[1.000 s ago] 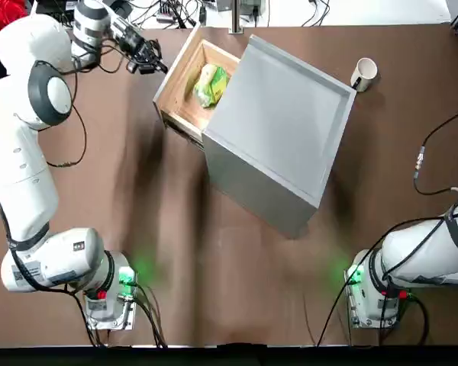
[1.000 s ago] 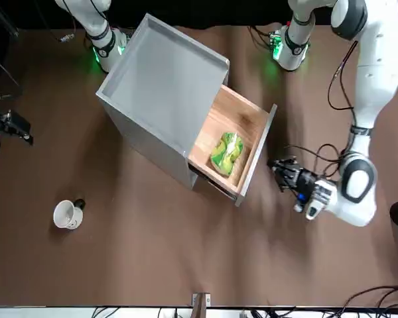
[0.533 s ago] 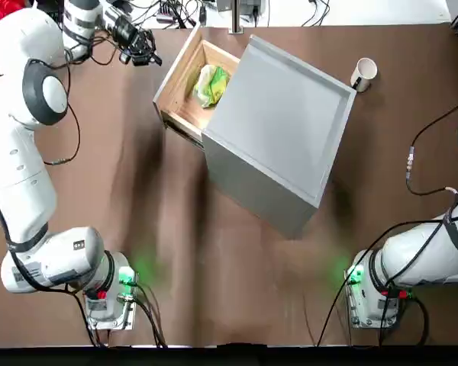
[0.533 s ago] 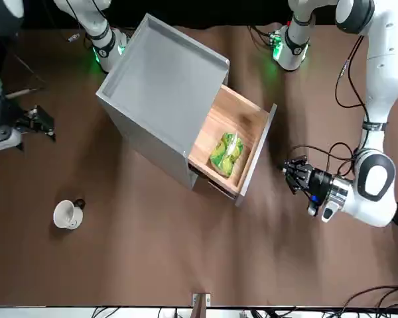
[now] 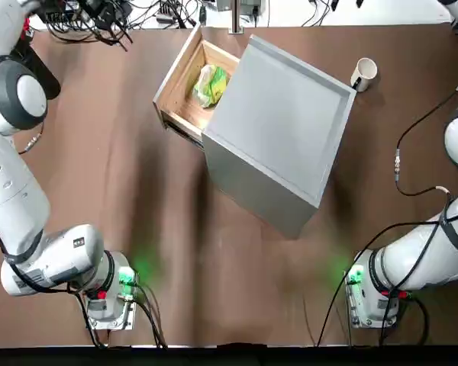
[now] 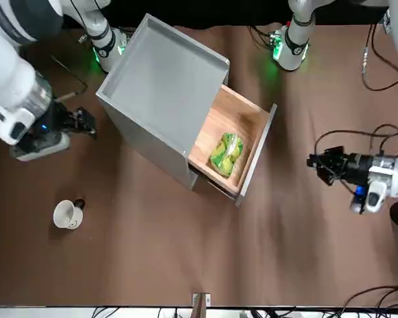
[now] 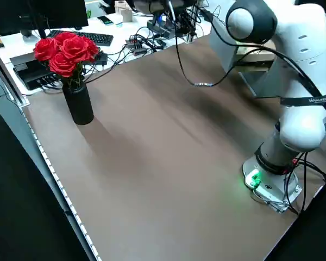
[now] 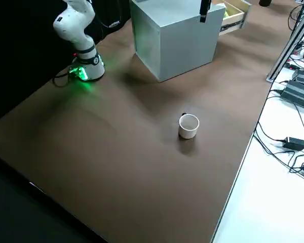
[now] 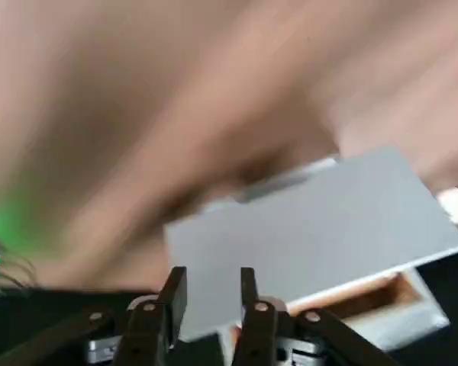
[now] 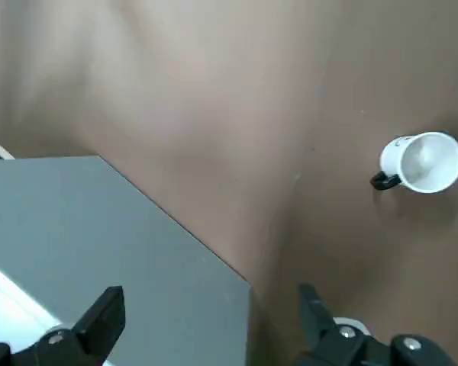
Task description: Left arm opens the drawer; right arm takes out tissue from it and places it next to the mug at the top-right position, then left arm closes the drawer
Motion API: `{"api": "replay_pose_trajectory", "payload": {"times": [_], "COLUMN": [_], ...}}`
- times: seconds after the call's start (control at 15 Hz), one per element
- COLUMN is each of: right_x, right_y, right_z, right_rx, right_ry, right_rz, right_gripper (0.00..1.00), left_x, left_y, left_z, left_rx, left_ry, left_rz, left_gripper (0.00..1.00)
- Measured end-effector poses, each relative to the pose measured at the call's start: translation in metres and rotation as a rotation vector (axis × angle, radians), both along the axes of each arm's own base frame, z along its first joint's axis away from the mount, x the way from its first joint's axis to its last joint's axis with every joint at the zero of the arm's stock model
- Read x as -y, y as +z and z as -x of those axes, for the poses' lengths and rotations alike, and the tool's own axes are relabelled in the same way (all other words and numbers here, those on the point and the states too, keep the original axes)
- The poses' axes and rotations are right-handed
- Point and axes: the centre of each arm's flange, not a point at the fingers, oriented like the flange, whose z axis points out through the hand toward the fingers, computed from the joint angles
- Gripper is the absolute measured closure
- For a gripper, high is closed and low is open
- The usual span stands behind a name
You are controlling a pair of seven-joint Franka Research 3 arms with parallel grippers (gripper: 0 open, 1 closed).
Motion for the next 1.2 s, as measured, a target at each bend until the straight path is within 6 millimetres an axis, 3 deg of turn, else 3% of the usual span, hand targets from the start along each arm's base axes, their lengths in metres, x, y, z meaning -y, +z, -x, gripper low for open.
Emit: {"api": "replay_pose_trajectory", "payload": {"times": [0.13, 0.4, 0.53, 0.6, 0.67, 0.87, 1.2], "right_x": [-0.017, -0.082, -0.115, -0.148, -0.164, -0.206, -0.261], "right_y": [-0.012, -0.013, -0.015, -0.02, -0.024, -0.035, -0.047], "right_z": [-0.006, 0.006, 0.017, 0.025, 0.028, 0.032, 0.036], "right_rx": [0.009, 0.044, 0.044, 0.052, 0.058, 0.06, 0.043], "right_ry": [-0.046, -0.109, -0.174, -0.229, -0.261, -0.367, -0.537], "right_rz": [-0.009, -0.034, -0.04, -0.026, -0.012, -0.01, -0.041], "right_gripper": [0.0, 0.0, 0.0, 0.0, 0.0, 0.0, 0.0], "left_x": [-0.007, -0.002, 0.0, -0.006, -0.01, -0.004, 0.03], "left_y": [0.027, 0.081, 0.096, 0.109, 0.115, 0.134, 0.169], "left_z": [0.004, 0.01, 0.011, 0.009, 0.01, 0.016, 0.032], "left_rx": [0.094, 0.304, 0.39, 0.476, 0.5, 0.542, 0.607], "left_ry": [-0.046, -0.165, -0.241, -0.301, -0.334, -0.398, -0.463], "left_rz": [-0.109, -0.276, -0.293, -0.34, -0.378, -0.452, -0.496], "left_gripper": [0.63, 0.26, 0.25, 0.11, 0.02, 0.0, 0.0]}}
